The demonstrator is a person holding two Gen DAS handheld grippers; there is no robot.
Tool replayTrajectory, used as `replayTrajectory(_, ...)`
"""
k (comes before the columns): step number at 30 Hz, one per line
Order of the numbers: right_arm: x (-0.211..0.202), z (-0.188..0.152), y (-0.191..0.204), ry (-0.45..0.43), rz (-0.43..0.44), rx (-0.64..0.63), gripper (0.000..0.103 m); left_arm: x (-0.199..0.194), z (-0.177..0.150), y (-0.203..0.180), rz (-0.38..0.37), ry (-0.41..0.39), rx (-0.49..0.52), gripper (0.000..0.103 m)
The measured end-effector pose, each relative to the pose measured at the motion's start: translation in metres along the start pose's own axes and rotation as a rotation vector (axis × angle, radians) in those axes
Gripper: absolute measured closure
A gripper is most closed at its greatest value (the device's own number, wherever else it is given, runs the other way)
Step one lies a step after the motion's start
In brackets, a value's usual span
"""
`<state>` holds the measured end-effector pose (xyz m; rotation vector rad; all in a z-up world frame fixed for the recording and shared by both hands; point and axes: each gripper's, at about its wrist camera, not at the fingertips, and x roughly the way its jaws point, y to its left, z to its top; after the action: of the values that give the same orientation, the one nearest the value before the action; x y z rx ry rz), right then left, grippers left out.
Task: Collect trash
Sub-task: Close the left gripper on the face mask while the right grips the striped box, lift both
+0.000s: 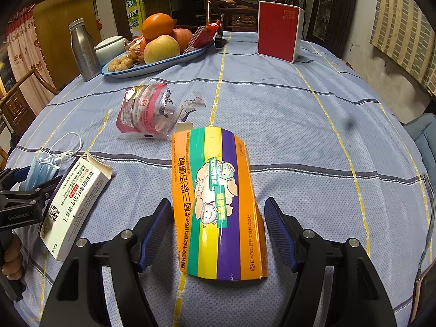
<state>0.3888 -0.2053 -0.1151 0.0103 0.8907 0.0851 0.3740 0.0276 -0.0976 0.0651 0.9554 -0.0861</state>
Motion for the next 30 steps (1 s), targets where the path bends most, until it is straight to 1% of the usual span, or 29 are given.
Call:
replayTrajectory(3,0.000,0.000,-0.001,0.000,0.000,0.000,0.033,-0.002,0.002,0.002,-0.003,-0.007,0.001,0.022)
replayTrajectory(5,0.000,0.000,-0.001,0.000,0.001,0.001,0.034,-0.004,0.004,0.007,-0.018,-0.010,-0.007,0.034)
replayTrajectory(6,0.000,0.000,-0.002,-0.001,0.001,0.003,0.034,-0.005,0.005,0.010,-0.032,-0.011,-0.017,0.037)
replayTrajectory(8,-0.001,0.000,-0.004,-0.003,0.000,0.009,0.036,-0.009,0.007,0.017,-0.075,-0.012,-0.044,0.051)
replayTrajectory(11,-0.003,-0.001,-0.008,-0.006,0.005,0.019,0.039,-0.012,0.009,0.024,-0.103,-0.020,-0.067,0.057)
replayTrajectory(15,-0.003,0.000,-0.008,-0.006,0.007,0.021,0.039,-0.016,0.010,0.026,-0.103,-0.030,-0.066,0.058)
replayTrajectory(18,-0.002,0.000,-0.007,-0.005,0.005,0.019,0.039,-0.017,0.008,0.027,-0.130,-0.010,-0.067,0.057)
replayTrajectory(19,-0.002,0.000,-0.007,-0.005,0.005,0.018,0.039,-0.019,0.006,0.029,-0.150,-0.003,-0.073,0.057)
replayTrajectory(22,-0.002,-0.001,-0.006,-0.004,0.005,0.015,0.039,-0.026,0.000,0.034,-0.172,-0.015,-0.082,0.056)
replayTrajectory(25,-0.002,-0.001,-0.007,-0.003,0.006,0.015,0.039,-0.029,-0.008,0.038,-0.167,-0.016,-0.076,0.055)
replayTrajectory(29,-0.002,0.000,-0.007,-0.004,0.007,0.016,0.039,-0.024,-0.011,0.042,-0.162,0.007,-0.087,0.055)
replayTrajectory(30,-0.002,-0.001,-0.008,-0.006,0.006,0.018,0.042,-0.024,-0.011,0.040,-0.158,0.003,-0.079,0.056)
